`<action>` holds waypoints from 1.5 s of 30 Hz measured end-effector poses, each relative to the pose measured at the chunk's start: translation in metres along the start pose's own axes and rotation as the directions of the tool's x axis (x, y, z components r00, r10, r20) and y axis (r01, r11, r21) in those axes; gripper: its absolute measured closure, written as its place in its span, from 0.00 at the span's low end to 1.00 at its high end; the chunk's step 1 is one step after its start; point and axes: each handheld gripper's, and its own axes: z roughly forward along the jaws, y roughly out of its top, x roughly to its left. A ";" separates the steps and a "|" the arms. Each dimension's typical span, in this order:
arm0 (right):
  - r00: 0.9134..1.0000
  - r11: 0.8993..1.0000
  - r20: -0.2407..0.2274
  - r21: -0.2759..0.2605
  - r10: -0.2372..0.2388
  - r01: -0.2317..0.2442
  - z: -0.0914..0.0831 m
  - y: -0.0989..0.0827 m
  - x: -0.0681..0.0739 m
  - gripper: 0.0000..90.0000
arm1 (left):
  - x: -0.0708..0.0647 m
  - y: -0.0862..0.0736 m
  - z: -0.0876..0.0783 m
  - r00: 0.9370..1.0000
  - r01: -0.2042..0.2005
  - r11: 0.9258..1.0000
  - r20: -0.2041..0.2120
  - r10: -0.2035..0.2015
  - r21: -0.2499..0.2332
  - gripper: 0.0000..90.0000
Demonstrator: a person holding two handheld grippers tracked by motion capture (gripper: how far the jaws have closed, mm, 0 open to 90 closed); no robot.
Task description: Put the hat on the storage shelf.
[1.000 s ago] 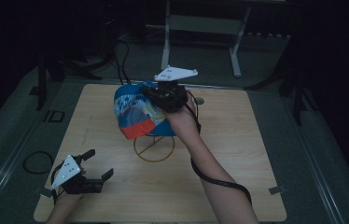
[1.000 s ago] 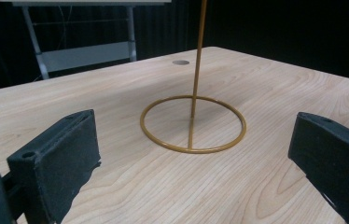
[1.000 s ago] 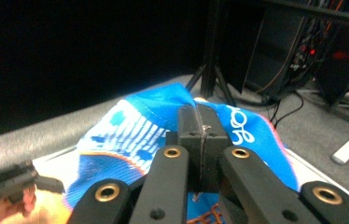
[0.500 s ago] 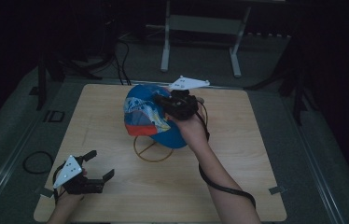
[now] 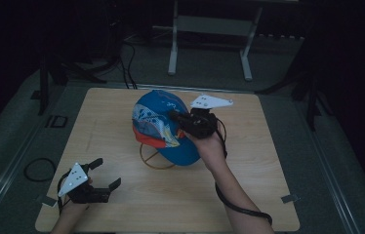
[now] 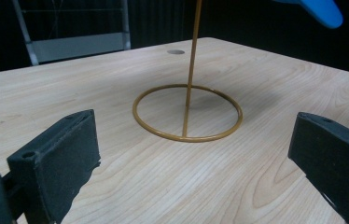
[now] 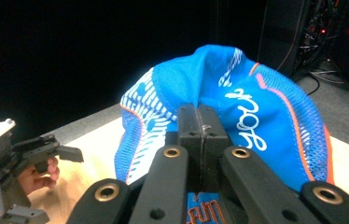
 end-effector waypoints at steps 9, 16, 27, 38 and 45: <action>0.998 0.998 0.031 -0.032 -0.060 0.061 0.005 -0.002 0.009 0.68 | 0.001 -0.002 -0.001 1.000 0.007 1.000 0.001 -0.007 0.000 0.02; 0.997 0.997 0.034 -0.027 -0.065 0.066 0.006 -0.004 0.009 0.62 | 0.001 -0.004 0.000 1.000 0.003 1.000 0.005 -0.003 0.009 0.02; 0.997 0.997 0.038 -0.028 -0.068 0.069 -0.006 -0.007 0.001 0.44 | 0.001 -0.006 0.001 1.000 0.009 1.000 0.013 -0.009 0.010 0.02; 0.992 0.992 -0.017 -0.022 -0.122 0.122 -0.014 -0.018 0.010 0.24 | 0.000 -0.007 0.003 1.000 0.007 1.000 0.023 -0.007 0.017 0.02; 0.988 0.988 -0.021 -0.043 -0.152 0.151 -0.027 -0.027 0.013 0.17 | -0.001 -0.007 0.004 1.000 0.000 1.000 0.023 0.000 0.016 0.02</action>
